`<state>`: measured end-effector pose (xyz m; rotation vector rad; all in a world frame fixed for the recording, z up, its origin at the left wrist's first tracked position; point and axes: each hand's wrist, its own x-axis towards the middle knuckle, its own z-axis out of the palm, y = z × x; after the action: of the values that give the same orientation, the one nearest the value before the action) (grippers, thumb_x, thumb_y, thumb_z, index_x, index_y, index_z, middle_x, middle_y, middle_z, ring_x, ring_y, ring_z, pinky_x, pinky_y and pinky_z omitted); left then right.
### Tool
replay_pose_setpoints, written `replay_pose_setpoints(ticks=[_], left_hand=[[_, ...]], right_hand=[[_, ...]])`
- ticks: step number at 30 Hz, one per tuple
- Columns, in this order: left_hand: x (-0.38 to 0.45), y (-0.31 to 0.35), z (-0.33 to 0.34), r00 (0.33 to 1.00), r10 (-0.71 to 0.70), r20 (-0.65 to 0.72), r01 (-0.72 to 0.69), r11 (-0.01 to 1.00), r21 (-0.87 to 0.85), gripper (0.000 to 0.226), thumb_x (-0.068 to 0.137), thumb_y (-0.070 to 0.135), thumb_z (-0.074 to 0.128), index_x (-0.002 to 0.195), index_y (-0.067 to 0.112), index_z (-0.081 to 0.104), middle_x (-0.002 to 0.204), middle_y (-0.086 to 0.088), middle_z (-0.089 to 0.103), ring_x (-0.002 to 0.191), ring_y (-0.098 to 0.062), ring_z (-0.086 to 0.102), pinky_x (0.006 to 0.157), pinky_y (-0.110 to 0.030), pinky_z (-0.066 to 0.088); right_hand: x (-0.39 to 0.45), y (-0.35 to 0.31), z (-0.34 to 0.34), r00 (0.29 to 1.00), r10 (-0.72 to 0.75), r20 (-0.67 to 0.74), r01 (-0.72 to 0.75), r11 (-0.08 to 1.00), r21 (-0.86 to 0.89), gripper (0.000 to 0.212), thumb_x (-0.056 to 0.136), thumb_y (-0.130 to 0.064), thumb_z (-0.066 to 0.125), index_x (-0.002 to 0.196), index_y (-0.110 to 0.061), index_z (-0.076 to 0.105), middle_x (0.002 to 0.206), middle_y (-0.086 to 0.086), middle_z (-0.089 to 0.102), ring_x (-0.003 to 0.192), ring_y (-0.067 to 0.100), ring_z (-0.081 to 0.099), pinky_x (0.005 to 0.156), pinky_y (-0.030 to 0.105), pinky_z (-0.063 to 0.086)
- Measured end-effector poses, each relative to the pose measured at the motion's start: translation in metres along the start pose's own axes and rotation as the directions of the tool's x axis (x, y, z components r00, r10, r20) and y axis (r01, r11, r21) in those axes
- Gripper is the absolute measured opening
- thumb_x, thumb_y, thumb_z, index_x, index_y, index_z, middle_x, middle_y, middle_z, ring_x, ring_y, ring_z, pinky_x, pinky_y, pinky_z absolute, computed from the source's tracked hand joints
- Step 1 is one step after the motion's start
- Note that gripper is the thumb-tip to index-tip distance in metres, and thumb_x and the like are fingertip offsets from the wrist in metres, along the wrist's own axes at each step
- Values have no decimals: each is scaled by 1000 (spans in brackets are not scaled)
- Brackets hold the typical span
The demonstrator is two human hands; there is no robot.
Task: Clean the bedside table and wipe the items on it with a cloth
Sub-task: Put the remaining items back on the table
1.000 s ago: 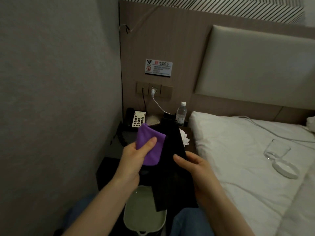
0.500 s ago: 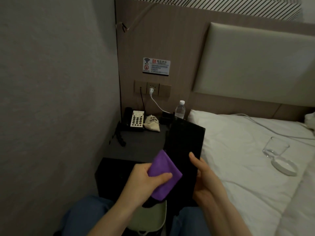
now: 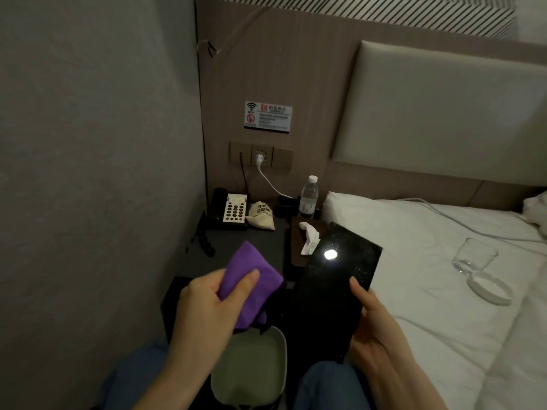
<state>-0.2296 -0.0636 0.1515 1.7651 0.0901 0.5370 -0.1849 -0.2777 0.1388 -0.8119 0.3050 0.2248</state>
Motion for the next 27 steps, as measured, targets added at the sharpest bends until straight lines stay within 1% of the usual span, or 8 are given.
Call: replay_pose_setpoints(ticks=[5, 10, 13, 16, 19, 21, 24, 27], left_hand=[[22, 58, -5, 912, 45, 409, 80, 956, -284, 20, 75, 45, 67, 93, 39, 72, 89, 2, 74, 77, -7, 68, 65, -16, 53], [60, 73, 17, 788, -40, 614, 268, 920, -285, 15, 79, 24, 72, 94, 25, 76, 89, 3, 74, 77, -6, 70, 64, -16, 54], [81, 53, 28, 789, -120, 602, 18, 985, 172, 28, 81, 17, 74, 108, 19, 68, 105, 1, 68, 93, -10, 66, 83, -26, 55], [88, 34, 26, 838, -85, 539, -222, 849, 479, 35, 76, 22, 75, 110, 27, 67, 106, 8, 66, 98, -9, 62, 90, -35, 51], [69, 35, 28, 886, 163, 434, -388, 773, 502, 30, 79, 26, 69, 107, 34, 64, 102, 15, 64, 95, -4, 57, 86, -36, 50], [48, 38, 29, 820, 329, 469, -557, 651, 516, 25, 82, 44, 61, 105, 36, 61, 97, 19, 59, 90, -2, 49, 82, -31, 46], [19, 40, 24, 746, 293, 598, -589, 710, 386, 49, 80, 71, 40, 105, 37, 66, 94, 26, 60, 91, 4, 45, 81, -20, 34], [4, 28, 26, 684, 230, 692, -596, 723, 349, 49, 89, 66, 29, 124, 46, 57, 134, 30, 45, 126, 11, 28, 108, -15, 14]], right_hand=[[-1, 8, 4, 991, 133, 8, -132, 990, -49, 37, 88, -16, 58, 124, -9, 62, 113, 22, 68, 91, 36, 70, 75, 49, 58], [0, 18, 11, 981, 191, 43, -188, 979, -74, 25, 85, -12, 53, 95, 4, 69, 78, 18, 74, 59, 24, 71, 52, 30, 58], [-5, 19, 15, 970, 217, 105, -211, 975, -62, 27, 75, -13, 56, 80, 6, 76, 83, 19, 74, 64, 27, 73, 50, 35, 59], [-12, 14, 13, 948, 285, 141, -263, 952, -158, 35, 65, -14, 68, 94, 6, 75, 100, 24, 72, 78, 34, 73, 63, 41, 60], [-11, 14, 12, 942, 306, 138, -287, 948, -141, 41, 69, -13, 67, 103, 8, 71, 109, 27, 68, 84, 36, 72, 75, 47, 59], [-10, 14, 14, 939, 311, 147, -298, 949, -104, 34, 85, -14, 57, 108, 8, 69, 113, 28, 67, 87, 37, 71, 82, 51, 55], [-5, 14, 12, 940, 298, 164, -296, 955, -37, 41, 95, -19, 43, 97, 10, 73, 100, 31, 69, 76, 38, 71, 76, 53, 53], [-4, 13, 13, 951, 264, 160, -265, 964, -17, 46, 95, -23, 42, 87, 9, 75, 91, 30, 70, 72, 38, 72, 66, 50, 57]])
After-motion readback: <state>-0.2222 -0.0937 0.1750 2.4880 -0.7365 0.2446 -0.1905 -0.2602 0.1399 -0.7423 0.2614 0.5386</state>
